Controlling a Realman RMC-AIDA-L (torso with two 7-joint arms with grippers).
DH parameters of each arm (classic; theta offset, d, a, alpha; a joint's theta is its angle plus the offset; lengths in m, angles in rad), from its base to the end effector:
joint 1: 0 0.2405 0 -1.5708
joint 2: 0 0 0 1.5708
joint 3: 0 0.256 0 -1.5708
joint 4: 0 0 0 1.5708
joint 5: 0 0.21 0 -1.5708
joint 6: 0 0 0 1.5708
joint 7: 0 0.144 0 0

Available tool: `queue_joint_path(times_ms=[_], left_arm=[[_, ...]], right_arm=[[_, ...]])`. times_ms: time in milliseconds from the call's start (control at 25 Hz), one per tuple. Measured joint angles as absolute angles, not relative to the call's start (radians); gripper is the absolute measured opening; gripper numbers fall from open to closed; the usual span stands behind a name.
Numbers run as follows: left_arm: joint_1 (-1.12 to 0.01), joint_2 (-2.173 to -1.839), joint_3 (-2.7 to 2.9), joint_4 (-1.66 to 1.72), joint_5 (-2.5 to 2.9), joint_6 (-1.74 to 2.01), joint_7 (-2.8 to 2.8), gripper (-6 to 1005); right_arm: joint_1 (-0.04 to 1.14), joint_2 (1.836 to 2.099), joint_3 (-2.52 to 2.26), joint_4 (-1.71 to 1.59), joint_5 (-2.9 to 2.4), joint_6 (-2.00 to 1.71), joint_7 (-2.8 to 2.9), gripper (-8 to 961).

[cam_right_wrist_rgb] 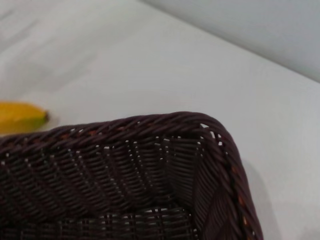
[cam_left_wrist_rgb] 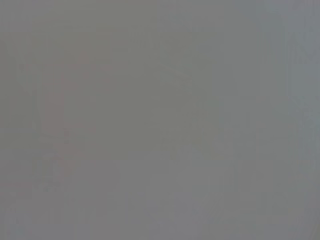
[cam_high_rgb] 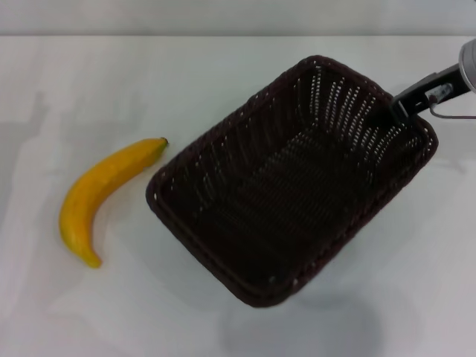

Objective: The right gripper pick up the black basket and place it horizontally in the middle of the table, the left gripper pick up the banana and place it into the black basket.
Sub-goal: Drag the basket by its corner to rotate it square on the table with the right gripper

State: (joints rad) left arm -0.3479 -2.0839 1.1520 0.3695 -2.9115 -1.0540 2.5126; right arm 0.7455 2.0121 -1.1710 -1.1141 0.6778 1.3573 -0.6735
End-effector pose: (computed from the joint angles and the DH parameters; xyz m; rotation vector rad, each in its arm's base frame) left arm -0.3457 0.3469 0.0613 -1.3549 -0.7264 -0.9639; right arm 0.1729 0.4164 0.0293 -2.5106 0.9495 -0.1446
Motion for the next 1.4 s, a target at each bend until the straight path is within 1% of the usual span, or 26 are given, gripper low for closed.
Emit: queue_joint_path(times_ms=[280, 480, 720, 920, 1200, 1400], left_arm=[[-0.35, -2.081, 1.152, 0.37, -2.911, -1.054, 2.513, 879], [-0.347, -2.08, 1.152, 0.37, -2.912, -1.051, 2.513, 878], [-0.342, -2.08, 1.152, 0.37, -2.912, -1.053, 2.512, 878], [-0.341, -2.08, 1.152, 0.37, -2.912, -1.054, 2.511, 878], [-0.338, -2.079, 1.152, 0.37, -2.912, -1.054, 2.511, 878], [-0.337, -2.078, 1.155, 0.37, -2.912, -1.054, 2.509, 878]], right_arm=[[0.702, 2.012, -1.175, -1.146, 0.681, 1.335, -0.485, 165], [0.614, 2.02, -1.194, -1.252, 0.715, 1.304, -0.355, 162], [0.486, 2.018, -1.246, -1.381, 0.789, 1.231, -0.214, 158], [0.42, 2.018, -1.296, -1.44, 0.804, 1.196, -0.122, 154], [0.356, 2.017, -1.31, -1.454, 0.874, 1.159, -0.1, 154], [0.337, 2.017, -1.326, -1.482, 0.902, 1.146, -0.08, 155]])
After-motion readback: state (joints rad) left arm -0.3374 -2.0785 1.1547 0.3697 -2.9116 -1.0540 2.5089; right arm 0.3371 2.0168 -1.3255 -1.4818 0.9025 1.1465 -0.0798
